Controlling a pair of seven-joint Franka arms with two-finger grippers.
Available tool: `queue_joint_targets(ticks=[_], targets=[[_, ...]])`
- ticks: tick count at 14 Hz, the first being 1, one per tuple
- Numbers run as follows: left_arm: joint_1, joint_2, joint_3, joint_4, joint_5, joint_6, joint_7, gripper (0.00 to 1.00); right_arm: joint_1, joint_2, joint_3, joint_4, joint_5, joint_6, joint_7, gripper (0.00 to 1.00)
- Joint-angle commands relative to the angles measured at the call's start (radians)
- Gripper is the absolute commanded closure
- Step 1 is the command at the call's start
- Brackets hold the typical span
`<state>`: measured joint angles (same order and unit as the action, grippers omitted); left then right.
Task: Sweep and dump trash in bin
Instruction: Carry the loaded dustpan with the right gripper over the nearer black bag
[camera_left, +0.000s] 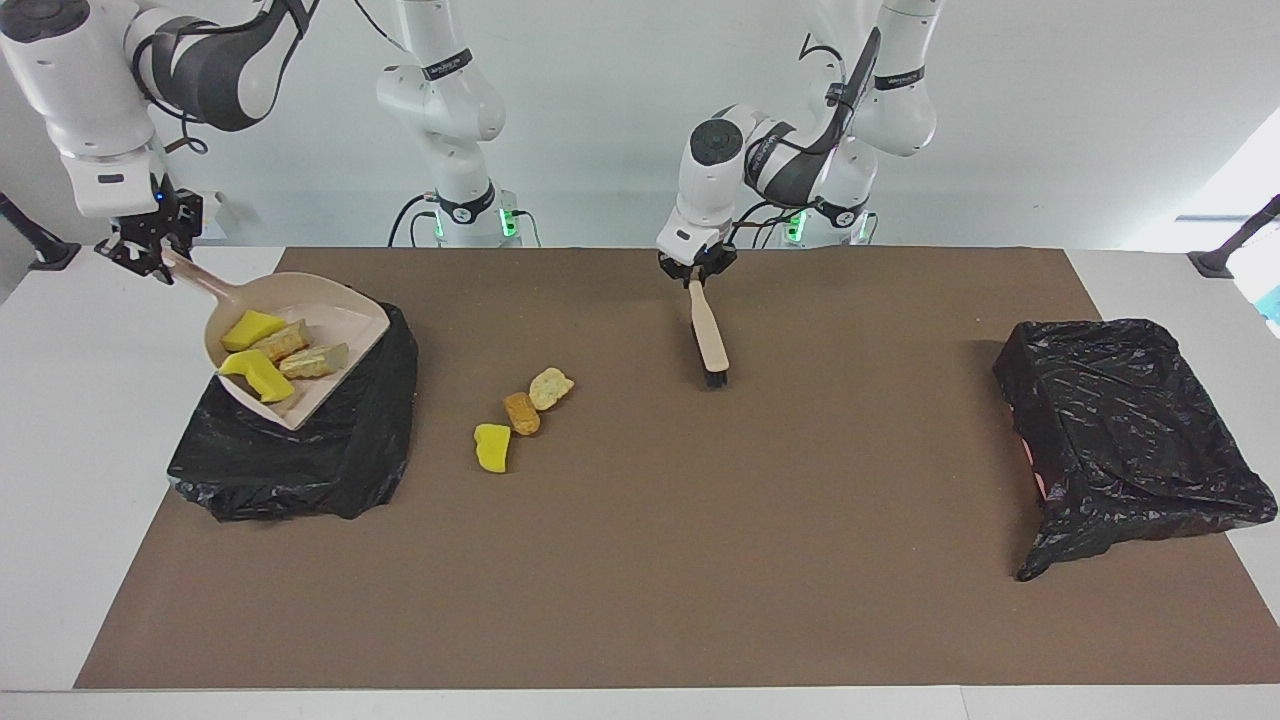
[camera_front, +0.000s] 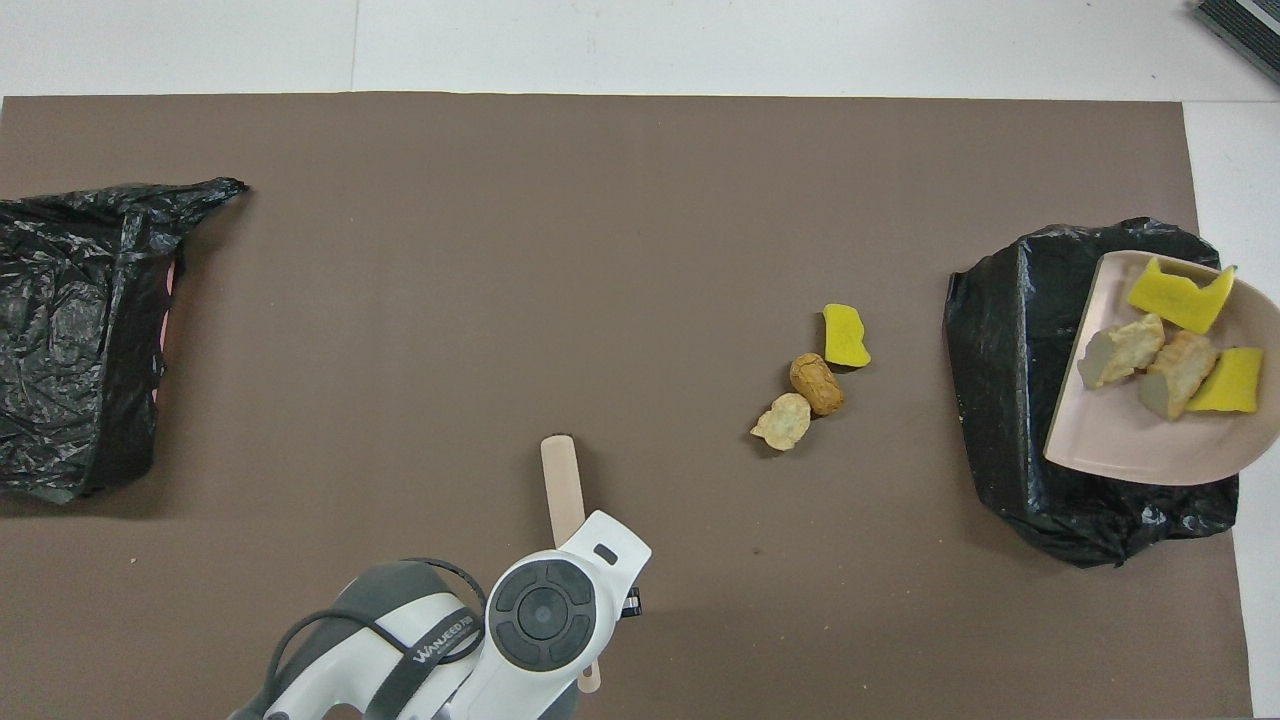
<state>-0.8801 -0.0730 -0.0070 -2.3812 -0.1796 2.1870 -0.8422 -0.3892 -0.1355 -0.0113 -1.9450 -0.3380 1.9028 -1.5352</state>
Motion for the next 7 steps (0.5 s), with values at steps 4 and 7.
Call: queue_joint_targets(ticks=[4, 7], targets=[[0.05, -0.022, 0.027, 0.002, -0.015, 0.013, 0.037, 0.0, 0.088, 0.005, 0.02, -0.009, -0.283, 0.045, -0.068, 1.0], [0.195, -0.002, 0.027, 0.085, -0.014, -0.044, 0.205, 0.0, 0.119, 0.005, 0.022, -0.009, -0.37, 0.048, -0.083, 1.0]])
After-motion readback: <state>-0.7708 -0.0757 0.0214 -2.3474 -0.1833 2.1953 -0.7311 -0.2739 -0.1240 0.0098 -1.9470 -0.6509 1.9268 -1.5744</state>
